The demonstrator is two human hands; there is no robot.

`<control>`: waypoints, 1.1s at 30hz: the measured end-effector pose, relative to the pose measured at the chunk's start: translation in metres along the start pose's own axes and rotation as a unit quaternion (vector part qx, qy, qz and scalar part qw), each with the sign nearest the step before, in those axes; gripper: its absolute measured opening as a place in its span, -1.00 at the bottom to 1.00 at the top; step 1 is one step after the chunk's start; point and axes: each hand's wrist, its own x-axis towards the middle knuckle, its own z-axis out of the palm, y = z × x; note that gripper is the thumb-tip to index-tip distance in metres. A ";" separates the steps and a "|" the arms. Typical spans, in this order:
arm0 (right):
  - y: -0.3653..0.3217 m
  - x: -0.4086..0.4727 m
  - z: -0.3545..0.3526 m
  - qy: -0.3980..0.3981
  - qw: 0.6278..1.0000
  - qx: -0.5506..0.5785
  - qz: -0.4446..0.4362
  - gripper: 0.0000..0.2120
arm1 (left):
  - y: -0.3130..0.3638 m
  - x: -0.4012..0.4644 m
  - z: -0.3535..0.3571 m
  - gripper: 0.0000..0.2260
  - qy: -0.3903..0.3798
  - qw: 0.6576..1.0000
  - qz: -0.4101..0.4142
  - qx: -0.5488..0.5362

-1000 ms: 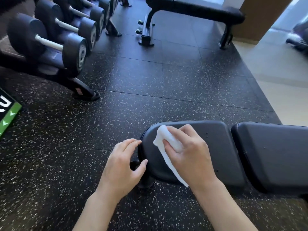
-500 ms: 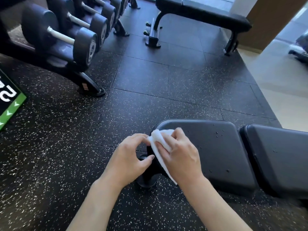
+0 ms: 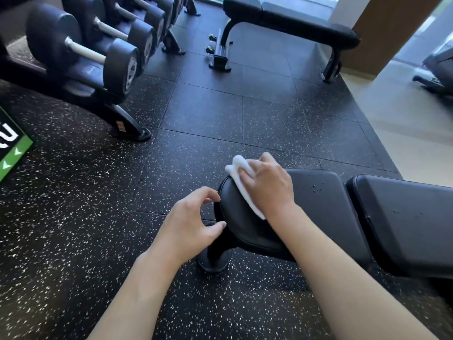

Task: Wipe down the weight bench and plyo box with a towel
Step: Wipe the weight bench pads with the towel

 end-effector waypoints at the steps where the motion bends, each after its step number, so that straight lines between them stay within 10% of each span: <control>1: -0.003 0.006 0.001 -0.010 1.000 0.002 0.005 -0.68 | 0.000 0.000 0.000 -0.58 0.001 1.000 -0.004 0.002; 7: -0.006 -0.068 -0.010 0.053 0.995 0.025 -0.079 -0.82 | -0.006 -0.004 -0.005 -0.59 -0.005 1.000 -0.015 0.020; 11: 0.004 -0.124 -0.015 0.004 0.988 -0.027 -0.155 -0.51 | -0.009 -0.003 -0.002 -0.64 -0.002 1.000 0.013 0.019; 17: 0.005 -0.048 -0.007 0.074 0.994 0.005 -0.082 -0.82 | -0.005 0.013 0.005 -0.67 0.010 1.000 0.018 -0.012; 24: -0.016 0.009 0.004 -0.003 0.999 0.024 -0.026 -0.67 | -0.004 0.015 0.004 -0.72 0.015 0.999 -0.023 -0.041; 33: -0.008 -0.112 -0.025 0.136 0.968 0.066 -0.199 -0.70 | -0.012 0.011 -0.013 -0.73 -0.032 0.995 -0.046 -0.081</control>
